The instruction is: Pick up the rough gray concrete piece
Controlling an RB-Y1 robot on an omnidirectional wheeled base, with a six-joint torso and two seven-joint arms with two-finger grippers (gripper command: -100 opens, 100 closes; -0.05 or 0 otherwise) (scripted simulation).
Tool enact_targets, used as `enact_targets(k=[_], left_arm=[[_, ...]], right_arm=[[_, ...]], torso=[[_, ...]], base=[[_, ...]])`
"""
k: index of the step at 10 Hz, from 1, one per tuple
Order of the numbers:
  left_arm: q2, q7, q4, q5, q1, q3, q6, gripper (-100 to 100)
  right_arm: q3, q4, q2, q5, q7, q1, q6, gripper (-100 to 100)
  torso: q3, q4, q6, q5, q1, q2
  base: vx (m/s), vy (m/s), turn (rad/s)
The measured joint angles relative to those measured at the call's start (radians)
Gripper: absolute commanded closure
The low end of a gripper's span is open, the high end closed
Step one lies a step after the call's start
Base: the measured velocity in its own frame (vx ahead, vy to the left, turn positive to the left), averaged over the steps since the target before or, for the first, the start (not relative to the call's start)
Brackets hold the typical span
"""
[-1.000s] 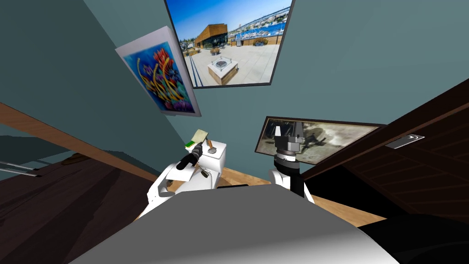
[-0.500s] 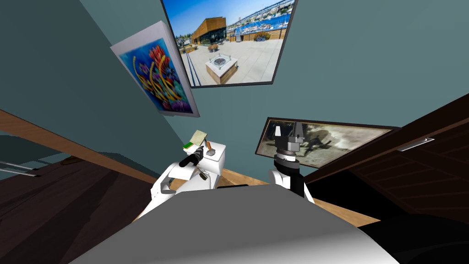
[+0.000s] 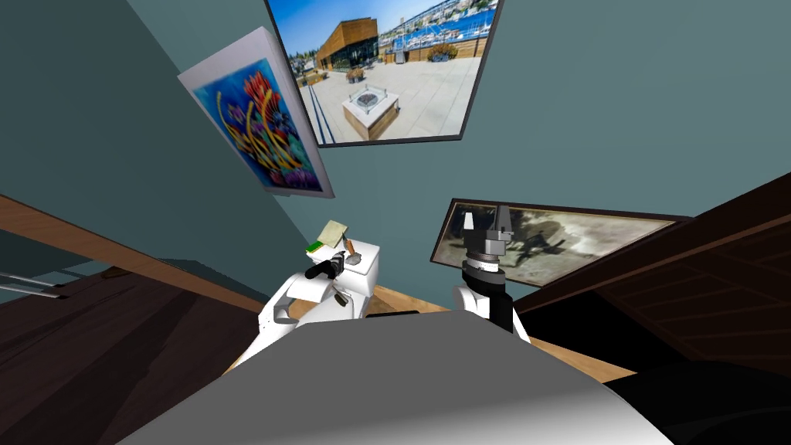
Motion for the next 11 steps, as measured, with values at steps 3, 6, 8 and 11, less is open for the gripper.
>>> enact_targets(k=[3,6,8,11], left_arm=[[-0.004,-0.003,0.016,0.001,-0.004,0.001,-0.006,-100],[-0.014,-0.010,0.062,-0.003,-0.016,0.004,-0.041,100],[-0.014,-0.010,0.063,-0.003,-0.014,0.003,-0.038,100],[-0.014,-0.010,0.062,-0.003,-0.014,0.003,-0.040,0]], right_arm=[[0.000,0.000,0.000,0.000,0.000,0.000,0.000,0],[0.000,0.000,0.000,0.000,0.000,0.000,0.000,0],[0.000,0.000,0.000,0.000,0.000,0.000,0.000,0],[0.000,0.000,0.000,0.000,0.000,0.000,0.000,0]], torso=[[0.001,0.000,0.000,0.000,0.001,0.001],[0.000,0.000,0.000,0.000,0.001,0.001],[0.002,0.002,0.001,-0.001,0.000,0.002],[0.001,0.001,0.000,0.000,0.001,0.002]], base=[[0.019,0.002,-0.012],[0.020,0.004,-0.006],[-0.003,0.000,0.005],[0.000,0.000,0.000]])
